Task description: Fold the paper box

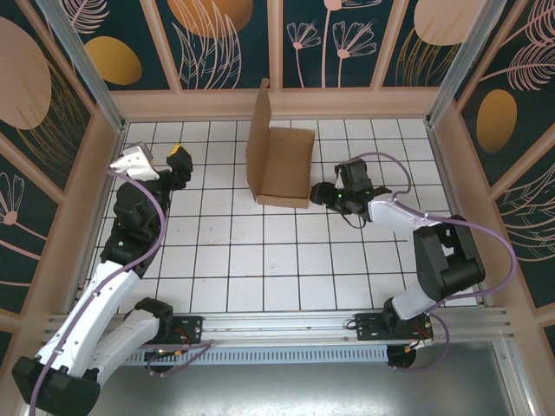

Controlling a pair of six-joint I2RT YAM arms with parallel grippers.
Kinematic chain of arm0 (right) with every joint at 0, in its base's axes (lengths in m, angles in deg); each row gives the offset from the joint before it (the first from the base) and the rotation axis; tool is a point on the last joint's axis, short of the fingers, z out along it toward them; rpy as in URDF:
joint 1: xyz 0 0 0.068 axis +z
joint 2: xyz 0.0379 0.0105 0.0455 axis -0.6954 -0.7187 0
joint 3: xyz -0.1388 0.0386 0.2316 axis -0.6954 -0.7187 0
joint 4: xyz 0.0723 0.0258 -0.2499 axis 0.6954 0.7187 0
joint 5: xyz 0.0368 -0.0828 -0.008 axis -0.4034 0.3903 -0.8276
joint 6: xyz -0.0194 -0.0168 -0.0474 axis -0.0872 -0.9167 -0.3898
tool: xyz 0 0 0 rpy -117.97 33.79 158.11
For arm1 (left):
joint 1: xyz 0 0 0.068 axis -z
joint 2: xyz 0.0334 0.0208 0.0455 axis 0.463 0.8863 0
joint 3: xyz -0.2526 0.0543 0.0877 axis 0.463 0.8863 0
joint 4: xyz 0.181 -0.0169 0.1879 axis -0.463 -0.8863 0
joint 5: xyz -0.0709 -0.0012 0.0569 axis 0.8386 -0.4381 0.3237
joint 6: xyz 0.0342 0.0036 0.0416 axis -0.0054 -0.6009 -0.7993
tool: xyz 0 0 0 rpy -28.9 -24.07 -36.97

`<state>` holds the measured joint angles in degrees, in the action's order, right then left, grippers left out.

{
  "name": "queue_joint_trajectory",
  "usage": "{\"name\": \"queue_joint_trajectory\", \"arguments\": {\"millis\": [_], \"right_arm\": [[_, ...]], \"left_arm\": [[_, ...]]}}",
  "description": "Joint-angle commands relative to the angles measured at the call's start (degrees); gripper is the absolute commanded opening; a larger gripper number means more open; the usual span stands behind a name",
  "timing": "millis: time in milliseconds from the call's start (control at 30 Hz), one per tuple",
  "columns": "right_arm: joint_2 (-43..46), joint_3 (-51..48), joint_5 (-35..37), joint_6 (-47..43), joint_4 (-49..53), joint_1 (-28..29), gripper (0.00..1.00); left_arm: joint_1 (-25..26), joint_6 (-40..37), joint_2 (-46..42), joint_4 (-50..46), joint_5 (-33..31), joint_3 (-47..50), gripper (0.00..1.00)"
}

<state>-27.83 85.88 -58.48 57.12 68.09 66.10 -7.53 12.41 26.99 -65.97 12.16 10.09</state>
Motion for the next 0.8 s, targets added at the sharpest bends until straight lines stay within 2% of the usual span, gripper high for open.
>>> {"name": "queue_joint_trajectory", "arguments": {"millis": [0, 100, 200, 267, 367, 533, 600, 633, 767], "right_arm": [[-3.9, 4.7, 7.5, -1.7, -0.1, -1.5, 0.63], [-9.4, 11.0, 7.0, -2.4, -0.6, -1.4, 0.62], [-16.4, 18.8, 1.7, -2.1, -0.2, -1.4, 0.59], [-20.0, 22.2, -0.9, -1.9, -0.3, -1.4, 0.53], [-23.6, 24.6, -0.4, 0.0, 1.2, -1.5, 0.43], [-22.1, 19.0, -2.2, 5.7, -2.4, -1.1, 0.32], [-20.0, 16.1, -3.5, 8.0, -4.1, -0.4, 0.18], [-18.8, 14.6, -4.0, 9.1, -4.6, 0.1, 0.14], [-11.9, 5.0, -5.2, 17.5, -8.9, 3.1, 0.12]], "left_arm": [[0.4, -0.1, -0.7, 0.2, -0.4, 0.1, 0.81], [0.6, -0.2, -0.5, 0.2, -0.6, 0.2, 0.81], [0.7, -0.4, -0.4, 0.1, -0.9, 0.2, 0.81], [0.8, -0.6, -0.6, 0.2, -1.2, 0.3, 0.81], [1.0, -0.9, -1.0, 0.4, -1.7, 0.4, 0.81], [1.3, -1.1, -1.5, 0.5, -1.9, 0.5, 0.81], [1.4, -1.3, -1.5, 0.6, -2.1, 0.5, 0.81], [1.6, -1.4, -1.5, 0.7, -2.1, 0.5, 0.81], [2.0, -1.6, -1.5, 0.6, -2.8, 0.6, 0.8]]}}
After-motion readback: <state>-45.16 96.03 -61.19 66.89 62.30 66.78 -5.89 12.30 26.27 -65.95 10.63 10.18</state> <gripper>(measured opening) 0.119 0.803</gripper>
